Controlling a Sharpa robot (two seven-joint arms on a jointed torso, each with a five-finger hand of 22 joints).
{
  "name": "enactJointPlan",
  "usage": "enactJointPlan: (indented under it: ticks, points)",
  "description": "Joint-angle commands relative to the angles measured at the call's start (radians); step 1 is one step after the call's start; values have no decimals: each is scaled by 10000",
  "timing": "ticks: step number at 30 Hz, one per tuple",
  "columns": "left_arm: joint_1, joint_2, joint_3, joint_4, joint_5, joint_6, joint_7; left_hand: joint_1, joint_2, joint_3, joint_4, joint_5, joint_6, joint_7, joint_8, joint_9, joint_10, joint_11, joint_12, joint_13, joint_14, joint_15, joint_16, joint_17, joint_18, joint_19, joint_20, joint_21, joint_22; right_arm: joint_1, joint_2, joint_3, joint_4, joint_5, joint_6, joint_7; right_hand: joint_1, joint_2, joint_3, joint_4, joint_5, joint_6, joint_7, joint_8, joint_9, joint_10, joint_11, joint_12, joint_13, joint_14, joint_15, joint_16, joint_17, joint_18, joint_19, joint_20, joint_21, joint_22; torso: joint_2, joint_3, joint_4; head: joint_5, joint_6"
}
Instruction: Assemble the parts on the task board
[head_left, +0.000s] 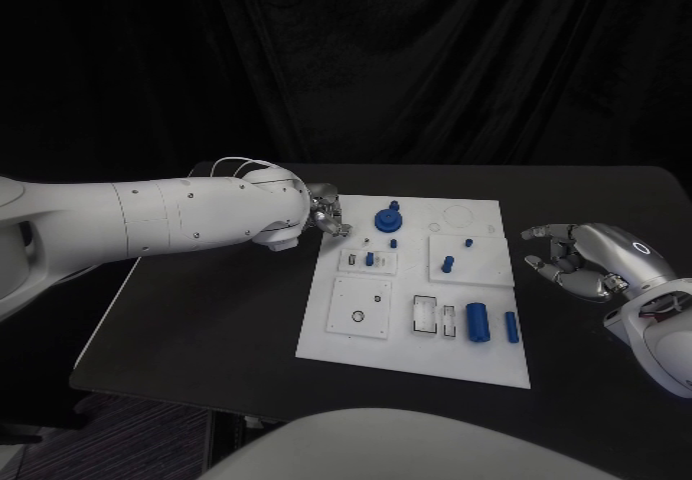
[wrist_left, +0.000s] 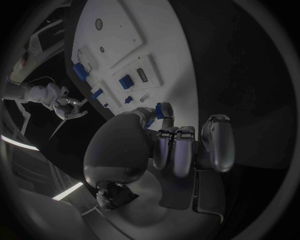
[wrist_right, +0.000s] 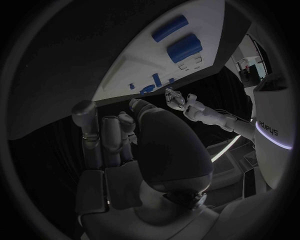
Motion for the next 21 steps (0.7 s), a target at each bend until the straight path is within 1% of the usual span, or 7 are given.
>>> enactJointPlan:
  ticks: [1,2,3,5,7,13,21]
  points:
    - [-13,-118,7,284,673,-244,-104,-278,39,537,-488,-234,116,2,-71,14,1056,-34,37,2632,1058,-18,-50,2634,140,-86,7,-48,1836,-19,-19,6,12,-30,19,-118,84,-16,54,1,56,81,5,-25,-14,-69,-8,-69,-18,-72,6,-27,-5,178,11,-6,-35,942,-1,-1,2,-27,2]
    - [-13,-148,7,348,690,-202,-125,-316,46,538,-486,-282,123,0,-83,14,1056,-34,37,2632,1058,-18,-50,2634,142,-88,7,-53,1835,-19,-21,6,15,-30,16,-120,84,-16,54,1,56,81,5,-25,-14,-69,-8,-69,-18,-72,6,-27,-5,178,11,-6,-35,942,-6,0,6,-35,2]
    - [-13,-183,7,423,713,-148,-150,-456,79,508,-454,-541,160,-6,-116,15,1056,-35,37,2632,1058,-16,-50,2634,143,-92,9,-65,1832,-19,-24,6,18,-30,15,-123,84,-16,54,1,56,81,5,-25,-14,-69,-8,-69,-18,-72,6,-27,-5,178,11,-6,-35,942,-7,2,7,-38,2]
    - [-13,-231,7,534,846,-84,-190,-568,115,475,-438,-783,187,-9,-155,16,1056,-36,37,2632,1058,-17,-50,2634,147,-99,10,-82,1828,-19,-29,6,21,-30,14,-129,84,-16,54,1,56,81,5,-25,-14,-69,-8,-69,-18,-72,6,-27,-5,178,11,-6,-35,942,-13,10,2,-39,2]
    - [-12,-258,7,608,1053,-43,-216,-646,151,446,-420,-932,204,-8,-189,15,1056,-35,37,2632,1058,-17,-50,2634,151,-112,10,-104,1822,-19,-32,6,22,-30,15,-135,84,-16,54,1,56,81,5,-25,-14,-69,-8,-69,-18,-72,6,-27,-5,178,11,-6,-35,942,-15,13,1,-49,2]
    - [-13,-257,6,723,1412,48,-261,-850,239,286,-325,-1127,233,7,-251,25,1056,-20,37,2632,1058,-5,-50,2634,157,-130,16,-138,1814,-20,-28,5,24,-30,5,-144,84,-16,54,1,56,81,5,-25,-14,-69,-8,-69,-18,-72,6,-27,-5,178,11,-6,-35,942,-4,7,-9,-44,2]
    - [-14,-147,6,682,1519,137,-283,-911,309,194,-304,-1292,238,8,-287,38,1056,-17,37,2632,1058,-1,-50,2634,164,-149,21,-170,1805,-20,-32,5,35,-30,-9,-147,80,-15,70,3,68,99,4,-20,-18,-73,-8,-75,-22,-73,7,-26,-2,175,15,-5,-28,945,10,-1,-13,-37,2]
